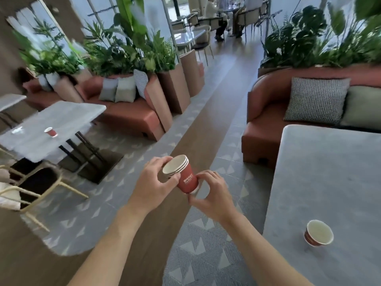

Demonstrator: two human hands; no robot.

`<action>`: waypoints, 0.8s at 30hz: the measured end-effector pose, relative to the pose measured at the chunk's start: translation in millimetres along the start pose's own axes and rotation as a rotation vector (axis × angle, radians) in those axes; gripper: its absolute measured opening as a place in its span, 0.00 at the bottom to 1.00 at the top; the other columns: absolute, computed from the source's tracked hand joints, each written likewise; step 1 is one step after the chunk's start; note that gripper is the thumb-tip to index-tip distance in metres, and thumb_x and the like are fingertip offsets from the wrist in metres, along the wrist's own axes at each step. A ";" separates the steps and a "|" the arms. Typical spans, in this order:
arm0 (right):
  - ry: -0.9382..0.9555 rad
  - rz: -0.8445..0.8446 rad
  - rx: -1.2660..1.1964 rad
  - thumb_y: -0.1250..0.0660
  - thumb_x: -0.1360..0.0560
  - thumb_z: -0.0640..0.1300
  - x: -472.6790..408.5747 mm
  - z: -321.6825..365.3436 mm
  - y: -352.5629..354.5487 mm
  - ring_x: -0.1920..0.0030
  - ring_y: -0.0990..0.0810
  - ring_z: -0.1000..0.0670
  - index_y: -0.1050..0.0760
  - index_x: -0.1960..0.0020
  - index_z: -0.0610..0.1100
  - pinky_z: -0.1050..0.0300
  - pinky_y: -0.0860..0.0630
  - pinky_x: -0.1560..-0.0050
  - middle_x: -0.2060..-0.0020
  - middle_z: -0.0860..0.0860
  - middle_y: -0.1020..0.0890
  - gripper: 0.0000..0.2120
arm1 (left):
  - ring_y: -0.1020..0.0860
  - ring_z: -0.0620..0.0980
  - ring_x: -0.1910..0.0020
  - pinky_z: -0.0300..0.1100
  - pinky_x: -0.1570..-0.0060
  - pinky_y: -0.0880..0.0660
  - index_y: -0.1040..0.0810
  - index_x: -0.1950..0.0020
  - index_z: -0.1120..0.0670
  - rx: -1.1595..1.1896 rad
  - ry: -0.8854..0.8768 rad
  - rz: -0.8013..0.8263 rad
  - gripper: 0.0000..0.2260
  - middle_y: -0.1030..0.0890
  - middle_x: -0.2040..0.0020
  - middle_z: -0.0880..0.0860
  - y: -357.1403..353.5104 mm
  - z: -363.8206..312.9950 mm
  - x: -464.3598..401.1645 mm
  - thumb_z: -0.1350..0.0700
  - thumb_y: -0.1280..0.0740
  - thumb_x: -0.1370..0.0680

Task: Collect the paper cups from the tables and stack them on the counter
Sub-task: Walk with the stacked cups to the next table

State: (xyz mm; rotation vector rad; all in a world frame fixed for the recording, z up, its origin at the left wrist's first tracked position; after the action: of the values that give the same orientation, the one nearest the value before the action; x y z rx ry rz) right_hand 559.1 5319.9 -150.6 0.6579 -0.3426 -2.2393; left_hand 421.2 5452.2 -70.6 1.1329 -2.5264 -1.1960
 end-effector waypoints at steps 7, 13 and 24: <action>-0.091 -0.100 0.028 0.19 0.33 0.53 -28.3 -61.3 48.4 0.44 0.21 0.54 0.18 0.44 0.47 0.48 0.24 0.37 0.47 0.57 0.17 0.21 | 0.22 0.42 0.37 0.41 0.37 0.25 0.20 0.31 0.49 0.013 -0.124 0.158 0.27 0.19 0.38 0.43 -63.8 -31.7 -76.3 0.38 0.31 0.27; -0.169 -0.241 0.139 0.21 0.31 0.60 -51.6 -92.3 95.0 0.43 0.22 0.58 0.19 0.39 0.50 0.56 0.21 0.38 0.42 0.57 0.17 0.25 | 0.22 0.45 0.38 0.41 0.38 0.26 0.20 0.32 0.50 0.087 -0.237 0.300 0.28 0.17 0.39 0.45 -120.2 -53.9 -148.6 0.37 0.33 0.27; -0.293 -0.519 0.459 0.22 0.32 0.60 -122.8 -115.7 132.9 0.47 0.21 0.56 0.19 0.43 0.49 0.56 0.20 0.45 0.47 0.57 0.16 0.23 | 0.20 0.45 0.39 0.45 0.39 0.20 0.21 0.30 0.49 0.361 -0.454 0.570 0.28 0.17 0.37 0.48 -178.0 -73.4 -285.2 0.38 0.31 0.27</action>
State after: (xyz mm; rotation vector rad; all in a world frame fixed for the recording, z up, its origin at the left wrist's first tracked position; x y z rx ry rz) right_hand 773.8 5316.6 -146.3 0.7088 -0.9433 -2.7912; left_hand 756.3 5527.8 -92.2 0.1202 -3.1709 -0.9361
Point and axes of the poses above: each hand's wrist, its own x-axis away from the middle knuckle, its own y-axis out of the back of the hand, z = x × y, the point moved 3 cm from there along -x, towards the middle knuckle
